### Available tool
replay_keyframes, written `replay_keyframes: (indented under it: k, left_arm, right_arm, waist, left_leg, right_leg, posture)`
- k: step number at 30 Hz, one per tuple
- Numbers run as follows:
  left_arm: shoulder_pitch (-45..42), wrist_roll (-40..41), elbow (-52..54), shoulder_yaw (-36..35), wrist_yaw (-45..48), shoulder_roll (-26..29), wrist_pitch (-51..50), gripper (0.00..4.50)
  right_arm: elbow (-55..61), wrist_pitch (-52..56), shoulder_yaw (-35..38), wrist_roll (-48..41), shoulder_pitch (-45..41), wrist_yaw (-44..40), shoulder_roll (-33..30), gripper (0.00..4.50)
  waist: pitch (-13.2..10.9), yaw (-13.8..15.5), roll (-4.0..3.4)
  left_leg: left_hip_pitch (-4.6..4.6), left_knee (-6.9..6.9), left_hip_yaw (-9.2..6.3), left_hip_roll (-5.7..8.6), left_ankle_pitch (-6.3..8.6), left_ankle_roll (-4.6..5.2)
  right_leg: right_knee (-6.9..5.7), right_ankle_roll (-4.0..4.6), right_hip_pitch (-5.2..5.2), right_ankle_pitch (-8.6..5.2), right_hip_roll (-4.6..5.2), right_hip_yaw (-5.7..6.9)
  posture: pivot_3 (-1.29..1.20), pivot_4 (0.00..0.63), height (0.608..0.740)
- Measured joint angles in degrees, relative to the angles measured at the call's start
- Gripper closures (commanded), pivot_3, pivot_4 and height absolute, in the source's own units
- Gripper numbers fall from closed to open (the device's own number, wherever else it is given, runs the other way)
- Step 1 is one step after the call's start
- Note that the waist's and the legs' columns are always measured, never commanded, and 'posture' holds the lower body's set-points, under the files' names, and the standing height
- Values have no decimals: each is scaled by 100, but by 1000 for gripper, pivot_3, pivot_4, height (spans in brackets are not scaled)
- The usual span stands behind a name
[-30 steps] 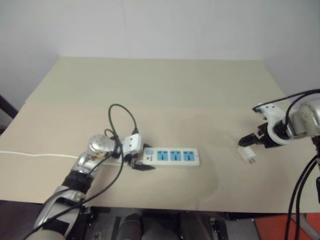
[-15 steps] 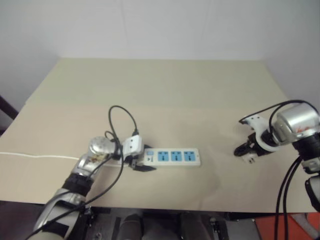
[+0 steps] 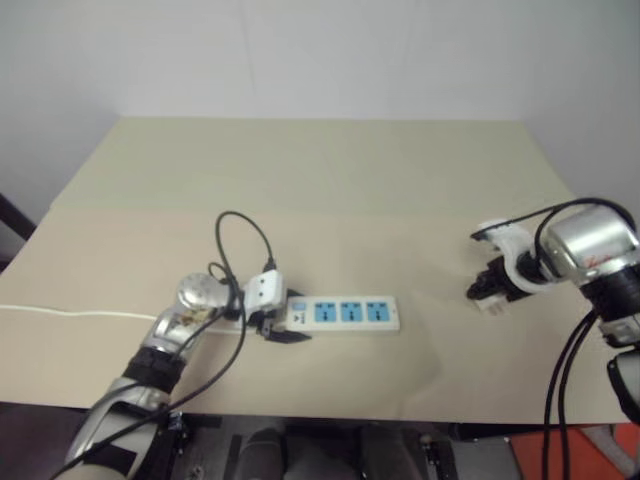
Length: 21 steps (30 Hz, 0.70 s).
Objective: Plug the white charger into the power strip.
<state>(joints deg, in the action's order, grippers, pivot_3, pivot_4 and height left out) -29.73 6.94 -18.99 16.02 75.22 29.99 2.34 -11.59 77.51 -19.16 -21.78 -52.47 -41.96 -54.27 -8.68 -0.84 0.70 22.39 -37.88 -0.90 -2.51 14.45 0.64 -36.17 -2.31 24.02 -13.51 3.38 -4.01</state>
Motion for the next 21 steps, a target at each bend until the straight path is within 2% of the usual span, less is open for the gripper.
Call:
replay_keyframes:
  k: [3,6,11,17,21]
  left_arm:
    - [-87,-7,-115,16,60,-18,0,1192]
    - [-152,-18,-213,30,72,-55,2,1192]
    - [-209,-12,-331,26,110,-64,7,1192]
    - [-274,-28,-470,27,146,-69,65,1192]
    - [-376,-95,-717,57,156,-116,332,1192]
  right_arm:
    - [935,-803,1291,-323,415,11,338,3387]
    - [1887,-1535,2044,-665,1085,-8,956,3387]
    - [2575,-2612,2117,-818,2082,-119,1803,3387]
    - [2734,-3555,1561,-740,2254,-457,2368,3387]
    - [2275,-4248,1149,-610,2320,-1028,2670,3387]
  waist:
    - [1,2,0]
    - [2,12,2]
    - [2,6,2]
    - [2,-9,2]
    - [2,-1,2]
  left_leg:
    - [-2,2,-10,-2,0,0]
    - [-4,0,-16,-2,0,0]
    - [-10,-6,-14,1,0,0]
    - [-36,-6,-15,-1,0,0]
    - [-53,-6,-17,-1,0,0]
  right_leg:
    - [3,0,-8,0,-7,4]
    - [5,-1,-19,0,-7,8]
    - [1,-3,-25,2,-5,6]
    - [4,-3,-52,1,-7,7]
    - [8,-2,-71,1,-8,9]
  posture:
    - [0,150,740]
    - [0,150,740]
    - [0,150,740]
    - [0,150,740]
    - [0,150,740]
